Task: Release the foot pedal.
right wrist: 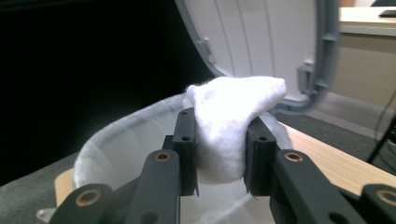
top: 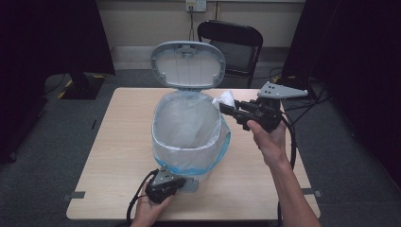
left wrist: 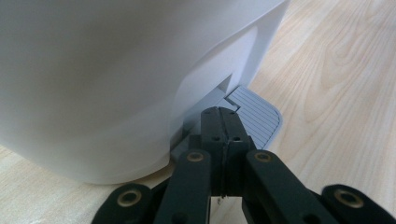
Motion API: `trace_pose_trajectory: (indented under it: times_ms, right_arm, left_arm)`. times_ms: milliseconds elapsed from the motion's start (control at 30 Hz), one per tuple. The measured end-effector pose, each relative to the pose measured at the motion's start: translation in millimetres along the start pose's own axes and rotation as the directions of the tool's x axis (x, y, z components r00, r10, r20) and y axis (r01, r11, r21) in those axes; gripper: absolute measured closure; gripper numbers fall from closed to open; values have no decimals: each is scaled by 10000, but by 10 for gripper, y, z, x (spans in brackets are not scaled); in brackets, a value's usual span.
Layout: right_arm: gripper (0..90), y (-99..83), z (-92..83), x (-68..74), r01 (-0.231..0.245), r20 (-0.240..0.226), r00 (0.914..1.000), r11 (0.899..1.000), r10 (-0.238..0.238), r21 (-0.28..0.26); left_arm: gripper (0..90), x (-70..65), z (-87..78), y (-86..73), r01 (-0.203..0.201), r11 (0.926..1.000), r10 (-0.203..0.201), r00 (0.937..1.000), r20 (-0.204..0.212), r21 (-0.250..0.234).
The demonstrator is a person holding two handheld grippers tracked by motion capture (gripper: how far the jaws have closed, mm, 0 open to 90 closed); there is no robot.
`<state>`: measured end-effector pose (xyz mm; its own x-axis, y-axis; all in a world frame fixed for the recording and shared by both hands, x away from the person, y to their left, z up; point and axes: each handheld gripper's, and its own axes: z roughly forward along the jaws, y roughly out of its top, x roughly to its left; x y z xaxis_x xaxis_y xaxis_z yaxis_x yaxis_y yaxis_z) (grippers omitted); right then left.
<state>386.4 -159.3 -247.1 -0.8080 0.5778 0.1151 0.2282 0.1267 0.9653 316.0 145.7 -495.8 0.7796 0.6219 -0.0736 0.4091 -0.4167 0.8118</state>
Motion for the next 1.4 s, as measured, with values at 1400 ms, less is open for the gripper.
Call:
trace_pose_trajectory:
  times_ms: [1400]
  right_arm:
    - [393, 127, 819, 190, 481, -1342, 9905, 9910, -311, 1251]
  left_arm:
    - [900, 8, 1, -6, 0, 10000, 1, 10000, 76, -59]
